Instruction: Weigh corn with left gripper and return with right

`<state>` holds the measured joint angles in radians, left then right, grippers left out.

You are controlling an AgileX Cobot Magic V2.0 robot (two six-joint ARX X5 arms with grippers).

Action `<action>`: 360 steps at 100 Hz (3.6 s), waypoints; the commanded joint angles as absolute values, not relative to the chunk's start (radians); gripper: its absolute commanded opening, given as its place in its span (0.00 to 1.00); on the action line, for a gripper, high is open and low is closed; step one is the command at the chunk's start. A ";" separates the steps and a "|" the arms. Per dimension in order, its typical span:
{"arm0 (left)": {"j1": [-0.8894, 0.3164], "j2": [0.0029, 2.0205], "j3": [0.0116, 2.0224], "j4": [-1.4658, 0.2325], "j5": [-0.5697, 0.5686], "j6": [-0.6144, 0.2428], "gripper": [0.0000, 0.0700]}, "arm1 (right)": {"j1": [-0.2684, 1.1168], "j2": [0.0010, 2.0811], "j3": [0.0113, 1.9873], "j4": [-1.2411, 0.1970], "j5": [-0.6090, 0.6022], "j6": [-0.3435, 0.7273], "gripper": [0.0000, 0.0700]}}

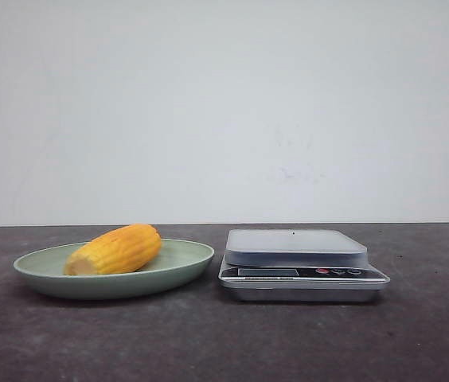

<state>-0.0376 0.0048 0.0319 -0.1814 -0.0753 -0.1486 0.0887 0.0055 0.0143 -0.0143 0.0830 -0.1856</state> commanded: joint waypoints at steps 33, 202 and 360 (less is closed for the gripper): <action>-0.037 0.003 0.014 -0.187 -0.075 -0.143 0.02 | 0.089 0.004 0.013 0.191 0.078 0.051 0.02; -0.357 1.053 1.022 -0.352 0.122 -0.221 0.66 | 0.103 0.779 1.090 -0.484 -0.262 0.229 0.70; -0.571 1.458 1.193 -0.363 -0.005 -0.216 0.01 | 0.115 0.789 1.102 -0.525 -0.256 0.237 0.67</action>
